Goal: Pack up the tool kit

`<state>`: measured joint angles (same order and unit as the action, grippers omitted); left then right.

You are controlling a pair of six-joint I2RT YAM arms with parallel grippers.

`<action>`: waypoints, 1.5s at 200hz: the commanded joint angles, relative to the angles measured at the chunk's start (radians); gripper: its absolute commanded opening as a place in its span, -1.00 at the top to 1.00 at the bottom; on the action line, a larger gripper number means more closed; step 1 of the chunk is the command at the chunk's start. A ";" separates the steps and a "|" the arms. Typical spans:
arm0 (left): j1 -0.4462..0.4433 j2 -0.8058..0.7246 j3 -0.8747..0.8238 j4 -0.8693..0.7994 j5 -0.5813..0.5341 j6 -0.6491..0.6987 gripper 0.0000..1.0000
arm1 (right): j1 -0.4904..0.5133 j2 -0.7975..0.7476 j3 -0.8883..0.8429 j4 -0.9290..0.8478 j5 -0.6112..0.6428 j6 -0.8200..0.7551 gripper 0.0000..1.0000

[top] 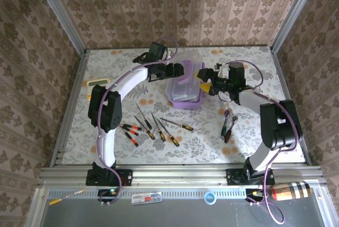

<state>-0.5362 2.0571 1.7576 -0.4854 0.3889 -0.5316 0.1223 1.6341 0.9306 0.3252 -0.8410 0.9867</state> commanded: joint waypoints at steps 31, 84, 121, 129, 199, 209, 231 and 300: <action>-0.008 -0.038 -0.032 -0.028 0.052 -0.062 0.03 | -0.004 -0.038 0.044 -0.090 0.016 -0.061 -0.79; -0.008 -0.044 -0.037 -0.004 0.074 -0.059 -0.04 | 0.024 0.005 0.064 0.025 -0.018 0.024 -0.78; -0.005 -0.067 -0.024 -0.024 0.091 -0.006 -0.27 | 0.037 0.032 0.100 0.022 -0.021 0.032 -0.77; -0.004 -0.066 -0.020 -0.030 0.104 0.004 -0.35 | 0.036 0.036 0.102 0.029 -0.021 0.038 -0.77; 0.010 -0.178 -0.044 -0.094 0.038 0.079 -1.00 | 0.043 0.043 0.133 0.009 -0.009 0.035 -0.74; 0.024 -0.211 -0.070 -0.110 -0.027 0.092 -1.00 | 0.046 0.040 0.150 -0.028 -0.003 0.017 -0.73; 0.070 -0.277 -0.176 -0.111 -0.174 0.093 -1.00 | 0.056 0.025 0.193 -0.126 0.017 -0.040 -0.73; 0.225 -0.271 -0.429 0.053 -0.226 0.030 -0.99 | 0.113 0.040 0.340 -0.346 0.071 -0.157 -0.73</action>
<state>-0.3122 1.7512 1.3407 -0.4873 0.1879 -0.4828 0.2108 1.6695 1.2049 0.0578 -0.8013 0.8928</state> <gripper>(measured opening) 0.999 0.864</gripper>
